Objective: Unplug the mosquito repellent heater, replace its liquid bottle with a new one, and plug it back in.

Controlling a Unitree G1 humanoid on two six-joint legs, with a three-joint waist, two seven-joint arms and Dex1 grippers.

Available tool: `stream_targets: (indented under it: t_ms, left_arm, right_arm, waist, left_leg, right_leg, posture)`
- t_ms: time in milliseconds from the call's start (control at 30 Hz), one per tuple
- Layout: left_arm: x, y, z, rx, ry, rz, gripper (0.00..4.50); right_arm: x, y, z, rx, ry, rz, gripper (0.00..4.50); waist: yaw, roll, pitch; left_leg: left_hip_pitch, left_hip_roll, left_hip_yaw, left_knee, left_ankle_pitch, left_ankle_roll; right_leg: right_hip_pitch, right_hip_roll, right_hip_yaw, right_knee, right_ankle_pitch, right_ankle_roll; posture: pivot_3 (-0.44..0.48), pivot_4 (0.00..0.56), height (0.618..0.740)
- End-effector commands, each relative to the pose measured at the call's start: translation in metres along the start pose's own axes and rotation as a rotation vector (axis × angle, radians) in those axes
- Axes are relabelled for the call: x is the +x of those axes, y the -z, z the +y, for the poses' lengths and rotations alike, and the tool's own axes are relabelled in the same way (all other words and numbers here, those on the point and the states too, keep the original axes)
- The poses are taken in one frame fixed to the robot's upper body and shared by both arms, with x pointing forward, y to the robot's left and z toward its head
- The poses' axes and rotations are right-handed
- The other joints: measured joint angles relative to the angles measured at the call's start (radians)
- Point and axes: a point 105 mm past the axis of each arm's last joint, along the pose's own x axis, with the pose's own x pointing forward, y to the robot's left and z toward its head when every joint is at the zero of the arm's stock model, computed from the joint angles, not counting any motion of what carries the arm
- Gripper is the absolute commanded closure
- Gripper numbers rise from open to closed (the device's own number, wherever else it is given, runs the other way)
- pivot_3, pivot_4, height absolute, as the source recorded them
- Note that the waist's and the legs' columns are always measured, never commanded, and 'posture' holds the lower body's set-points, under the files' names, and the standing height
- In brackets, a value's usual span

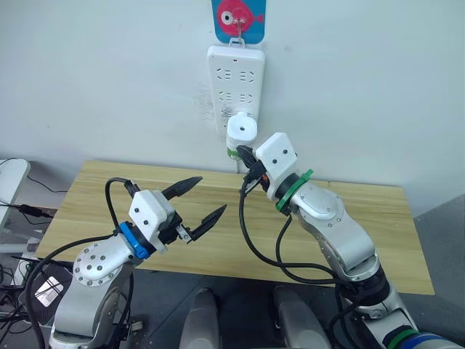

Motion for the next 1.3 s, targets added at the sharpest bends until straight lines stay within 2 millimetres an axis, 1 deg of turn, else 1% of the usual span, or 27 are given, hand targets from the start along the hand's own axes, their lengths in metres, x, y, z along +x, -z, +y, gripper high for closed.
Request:
stream_targets:
  t_ms: [33,167,300,567,800,833,867,933,967,1033,1100,1167,1300]
  left_arm:
    - [0.002,-0.007,0.000,0.021,-0.004,-0.034,0.49]
    - [0.003,-0.007,0.000,0.019,-0.005,-0.038,0.49]
    - [0.003,-0.007,0.001,0.016,-0.008,-0.040,0.49]
    - [0.005,-0.008,0.002,0.014,-0.009,-0.044,0.49]
    - [0.006,-0.008,0.003,0.015,-0.007,-0.046,0.49]
    - [0.006,-0.008,0.003,0.016,-0.007,-0.046,0.49]
    - [0.006,-0.008,0.003,0.016,-0.007,-0.045,0.49]
    - [0.005,-0.007,0.004,0.017,-0.005,-0.041,0.49]
    - [0.005,-0.007,0.005,0.016,-0.005,-0.040,0.49]
    - [0.004,-0.006,0.007,0.016,0.002,-0.034,0.49]
    - [0.004,-0.006,0.008,0.016,0.007,-0.031,0.49]
    - [0.003,-0.002,0.012,0.018,0.039,-0.001,0.49]
    - [-0.004,0.016,0.032,0.052,0.098,0.132,0.49]
  right_arm:
    - [-0.003,0.004,-0.033,-0.057,0.192,0.007,4.48]
    - [-0.006,0.006,-0.042,-0.096,0.250,0.001,4.48]
    - [-0.008,0.005,-0.045,-0.142,0.267,-0.023,4.48]
    - [-0.010,0.011,-0.041,-0.182,0.268,-0.037,4.48]
    - [-0.011,0.012,-0.038,-0.161,0.251,-0.039,4.48]
    - [-0.011,0.010,-0.036,-0.146,0.237,-0.048,4.48]
    - [-0.011,0.004,-0.025,-0.112,0.174,-0.084,4.48]
    - [-0.016,-0.009,0.000,-0.028,0.022,-0.152,4.48]
    - [-0.019,-0.013,0.008,-0.003,-0.029,-0.170,4.48]
    - [-0.028,-0.014,0.021,0.018,-0.124,-0.172,4.48]
    - [-0.035,-0.013,0.029,0.038,-0.185,-0.163,4.48]
    - [-0.047,-0.006,0.026,0.026,-0.224,-0.114,4.48]
    - [-0.071,0.014,0.008,-0.045,-0.240,0.033,4.48]
  waist:
    - [0.000,0.000,0.000]
    - [0.004,-0.001,-0.001]
    - [0.012,-0.001,-0.001]
    - [0.018,-0.002,-0.001]
    - [0.018,-0.002,-0.001]
    - [0.018,-0.002,-0.001]
    - [0.018,-0.002,-0.001]
    - [0.018,-0.002,-0.001]
    - [0.018,-0.002,-0.001]
    - [0.014,-0.002,-0.001]
    - [0.013,-0.002,-0.001]
    - [0.011,-0.002,-0.001]
    - [0.014,-0.002,-0.001]
  left_leg:
    - [0.000,0.000,0.000,0.000,0.000,0.000]
    - [0.000,0.000,0.000,0.000,0.001,0.000]
    - [0.000,0.000,0.000,0.000,0.002,0.000]
    - [0.000,0.000,0.000,0.000,0.003,0.000]
    - [0.000,0.000,0.000,0.000,0.003,0.000]
    - [0.000,0.000,0.000,0.000,0.003,0.000]
    - [0.000,0.000,0.000,0.000,0.003,0.000]
    - [0.000,0.000,0.000,0.000,0.003,0.000]
    - [0.000,0.000,0.000,0.000,0.003,0.000]
    - [0.000,0.000,0.000,-0.001,0.002,0.000]
    - [0.000,0.000,0.000,-0.002,0.002,0.000]
    - [0.000,0.000,-0.001,-0.004,0.002,0.000]
    - [0.000,0.000,-0.001,-0.004,0.003,0.000]
  right_leg:
    - [0.000,0.000,0.000,0.000,0.000,0.000]
    - [0.000,0.000,0.000,0.000,0.000,0.000]
    - [0.000,0.000,0.000,0.000,0.001,0.000]
    - [0.000,0.000,0.000,0.000,0.002,0.000]
    - [0.000,0.000,0.000,0.000,0.002,0.000]
    - [0.000,0.000,0.000,0.000,0.002,0.000]
    - [0.000,0.000,0.000,0.000,0.002,0.000]
    - [0.000,0.000,0.000,0.000,0.002,0.000]
    - [0.000,0.000,0.000,0.000,0.002,0.000]
    - [0.000,0.000,0.000,-0.001,0.002,0.000]
    - [0.000,0.000,-0.001,-0.001,0.002,0.000]
    - [0.000,0.000,-0.001,-0.001,0.002,0.000]
    - [0.000,0.000,-0.001,-0.001,0.002,-0.001]
  posture:
    - [-0.014,0.235,0.697]
    - [-0.014,0.235,0.697]
    - [-0.018,0.237,0.697]
    - [-0.016,0.239,0.697]
    - [-0.019,0.239,0.697]
    - [-0.019,0.239,0.697]
    - [-0.019,0.239,0.697]
    - [-0.018,0.238,0.697]
    - [-0.018,0.238,0.697]
    - [-0.018,0.238,0.697]
    - [-0.017,0.237,0.697]
    - [-0.014,0.235,0.697]
    - [-0.011,0.228,0.697]
